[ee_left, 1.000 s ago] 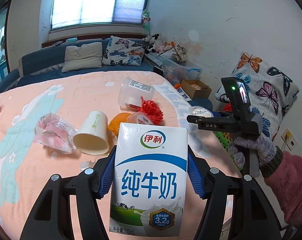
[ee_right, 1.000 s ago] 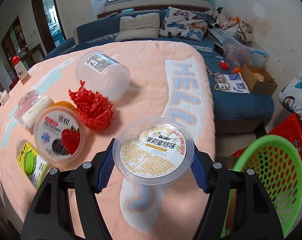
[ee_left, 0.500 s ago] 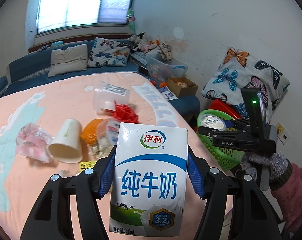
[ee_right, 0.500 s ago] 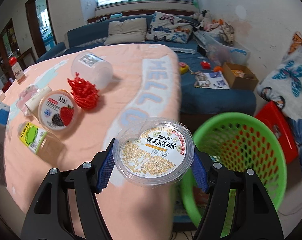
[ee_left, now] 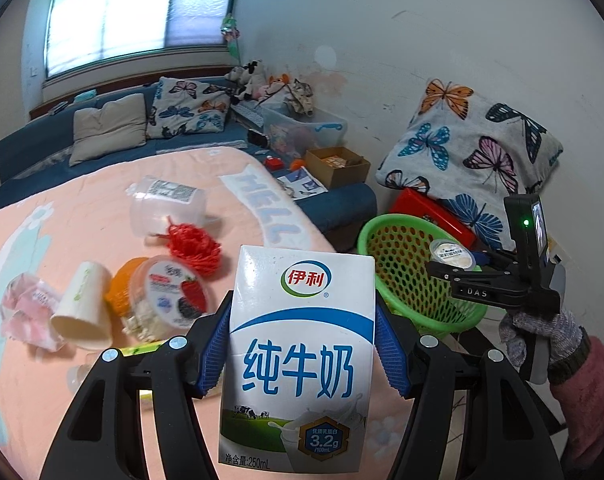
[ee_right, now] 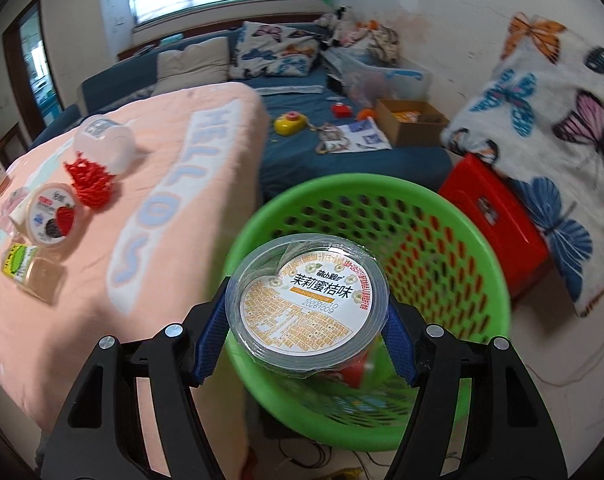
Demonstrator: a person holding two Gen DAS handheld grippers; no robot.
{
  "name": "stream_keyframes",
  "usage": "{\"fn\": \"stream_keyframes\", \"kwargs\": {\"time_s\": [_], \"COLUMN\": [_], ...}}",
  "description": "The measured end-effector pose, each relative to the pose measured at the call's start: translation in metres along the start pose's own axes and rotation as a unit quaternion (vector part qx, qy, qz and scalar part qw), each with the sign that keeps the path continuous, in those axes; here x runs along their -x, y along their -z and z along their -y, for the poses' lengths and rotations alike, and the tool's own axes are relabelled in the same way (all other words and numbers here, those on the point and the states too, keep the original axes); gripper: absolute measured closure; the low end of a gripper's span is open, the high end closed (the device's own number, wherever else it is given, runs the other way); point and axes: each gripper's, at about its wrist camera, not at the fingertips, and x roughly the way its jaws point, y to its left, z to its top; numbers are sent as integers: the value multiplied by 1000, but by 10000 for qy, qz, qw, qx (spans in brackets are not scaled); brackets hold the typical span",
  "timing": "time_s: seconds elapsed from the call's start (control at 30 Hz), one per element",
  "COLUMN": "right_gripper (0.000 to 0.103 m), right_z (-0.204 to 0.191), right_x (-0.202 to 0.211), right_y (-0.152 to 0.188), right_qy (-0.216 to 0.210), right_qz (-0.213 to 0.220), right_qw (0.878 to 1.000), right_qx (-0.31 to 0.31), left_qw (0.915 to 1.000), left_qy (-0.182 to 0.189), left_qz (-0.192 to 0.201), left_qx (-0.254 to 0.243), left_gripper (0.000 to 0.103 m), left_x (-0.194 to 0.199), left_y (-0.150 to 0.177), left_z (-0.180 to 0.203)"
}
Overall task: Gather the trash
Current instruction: 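Carry the dessert cup over the green basket and open the right tool, then carry the milk carton over the green basket and open the left tool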
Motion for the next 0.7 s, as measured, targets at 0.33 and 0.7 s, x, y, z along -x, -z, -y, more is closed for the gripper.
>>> {"fn": "stream_keyframes", "kwargs": {"time_s": [0.33,0.7], "right_gripper": [33,27], "right_z": [50,77], "right_x": [3,11], "right_y": [15,22], "right_qy": [269,321], "right_qz": [-48,56], "right_qw": [9987,9973], "right_qx": [-442,-658], "left_qw": [9990,9960], "left_qy": [285,512], "left_qz": [-127,-174], "left_qx": [-328,-717], "left_gripper": [41,41], "left_x": [-29,-66], "left_y": [-22,-53], "left_z": [40,88]}}
